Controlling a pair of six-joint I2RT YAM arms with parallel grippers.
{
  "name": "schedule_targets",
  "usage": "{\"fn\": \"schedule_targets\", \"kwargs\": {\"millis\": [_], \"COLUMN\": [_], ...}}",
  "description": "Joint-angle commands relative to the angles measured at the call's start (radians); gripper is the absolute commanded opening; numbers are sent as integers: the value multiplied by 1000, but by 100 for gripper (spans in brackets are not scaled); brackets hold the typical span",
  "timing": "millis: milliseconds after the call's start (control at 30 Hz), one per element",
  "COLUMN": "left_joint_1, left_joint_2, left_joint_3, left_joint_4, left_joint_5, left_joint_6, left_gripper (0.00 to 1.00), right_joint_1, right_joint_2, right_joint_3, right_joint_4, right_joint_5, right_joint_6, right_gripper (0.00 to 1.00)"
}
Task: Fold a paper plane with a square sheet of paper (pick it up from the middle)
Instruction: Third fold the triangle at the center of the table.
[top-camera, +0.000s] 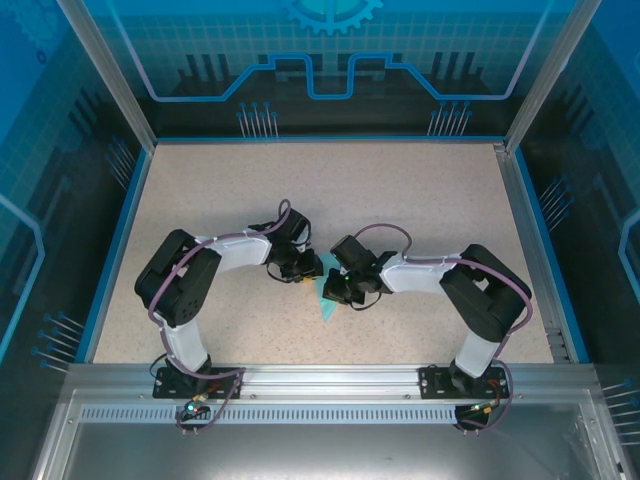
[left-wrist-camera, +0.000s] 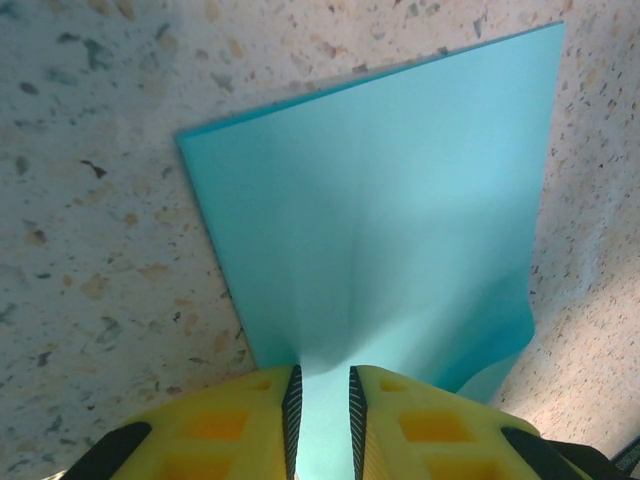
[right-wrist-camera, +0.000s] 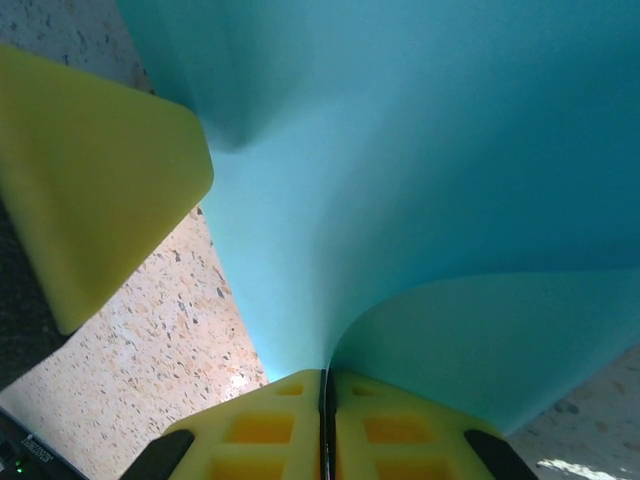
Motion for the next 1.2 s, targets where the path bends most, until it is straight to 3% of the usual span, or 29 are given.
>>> {"fn": "schedule_targets", "kwargs": {"millis": [0,167,300,600,733,900,1167], "left_joint_1": [-10,-10,-1,131,147,142,96], "left_joint_2": [9,-11,-76,-196,-225,-237,-238], "left_joint_3": [21,23,24,-47,-65,-83,-98], "left_joint_4": [-38,-41,-47,-37,-51,-32,-12], "left_joint_5": [-8,-11,-36,-39,-32,20,72], "left_joint_6": [16,5,-16,-60,-48,-45,-45], "left_gripper": [23,23,26,28,30,29,26], "right_joint_1": [18,17,18,18,18,16,6], "right_joint_2": [26,38,49,51,37,24,17], "right_joint_3": [15,15,14,15,5,-9,-33], "right_joint_4": [-21,-27,-36,-29,-21,-22,-18], "right_joint_5": [11,11,9,2,8,13,8], "right_joint_6": [-12,-9,-8,-18,-23,-26,-24], "right_gripper": [10,13,25,41,46,44,28]}}
